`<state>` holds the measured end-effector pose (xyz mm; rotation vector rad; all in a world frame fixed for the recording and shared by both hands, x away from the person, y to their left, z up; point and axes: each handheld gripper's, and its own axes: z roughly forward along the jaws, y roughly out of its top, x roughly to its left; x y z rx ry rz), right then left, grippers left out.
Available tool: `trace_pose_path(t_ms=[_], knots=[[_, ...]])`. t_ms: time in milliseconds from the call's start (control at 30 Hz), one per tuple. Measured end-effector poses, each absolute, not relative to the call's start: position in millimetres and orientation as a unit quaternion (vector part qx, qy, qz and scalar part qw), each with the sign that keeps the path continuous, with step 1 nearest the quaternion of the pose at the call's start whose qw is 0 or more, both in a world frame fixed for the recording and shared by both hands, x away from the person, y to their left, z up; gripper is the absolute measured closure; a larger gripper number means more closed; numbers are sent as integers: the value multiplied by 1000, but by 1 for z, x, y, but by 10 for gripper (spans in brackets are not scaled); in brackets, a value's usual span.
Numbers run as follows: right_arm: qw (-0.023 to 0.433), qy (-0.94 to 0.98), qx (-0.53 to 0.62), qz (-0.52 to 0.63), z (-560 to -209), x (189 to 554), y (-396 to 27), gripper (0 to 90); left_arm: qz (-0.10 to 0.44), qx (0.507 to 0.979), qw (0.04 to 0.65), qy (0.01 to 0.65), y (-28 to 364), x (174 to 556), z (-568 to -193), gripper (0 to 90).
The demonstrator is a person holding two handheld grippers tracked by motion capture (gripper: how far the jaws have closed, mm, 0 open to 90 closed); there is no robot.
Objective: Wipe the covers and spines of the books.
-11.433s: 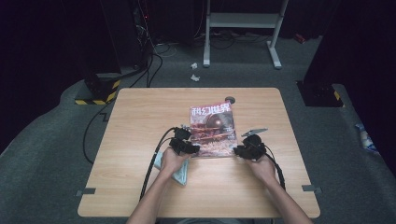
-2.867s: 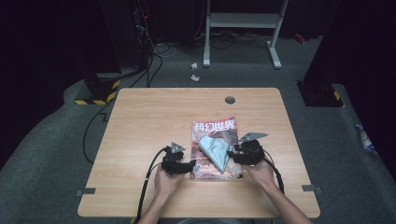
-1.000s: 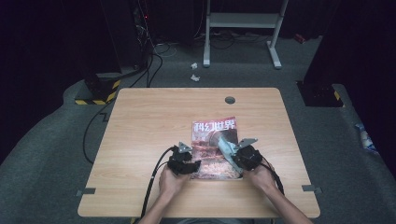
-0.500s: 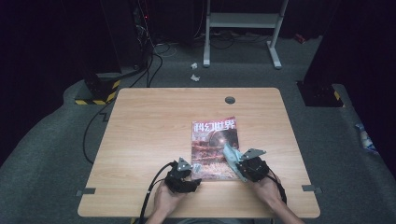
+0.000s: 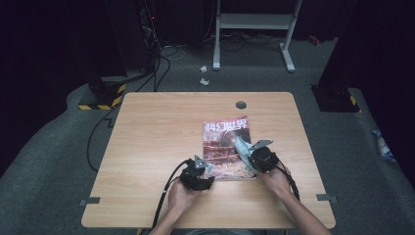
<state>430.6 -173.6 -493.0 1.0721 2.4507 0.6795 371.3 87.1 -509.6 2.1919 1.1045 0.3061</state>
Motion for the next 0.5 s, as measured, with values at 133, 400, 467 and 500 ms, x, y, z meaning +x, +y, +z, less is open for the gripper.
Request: trace_pose_path(t_ms=[133,400,467,500], knots=[[177,877,373,247,-491,419,-173,819,130,824,338,437,98,373,-506,469],[174,898,319,248,-491,386,-146,821,139,819,325,452,107,383,-506,507],[162,900,311,260,-493,382,-134,821,136,816,331,455,108,385,-507,506],[155,901,301,269,-494,380,-123,821,132,814,333,457,108,385,-508,511]])
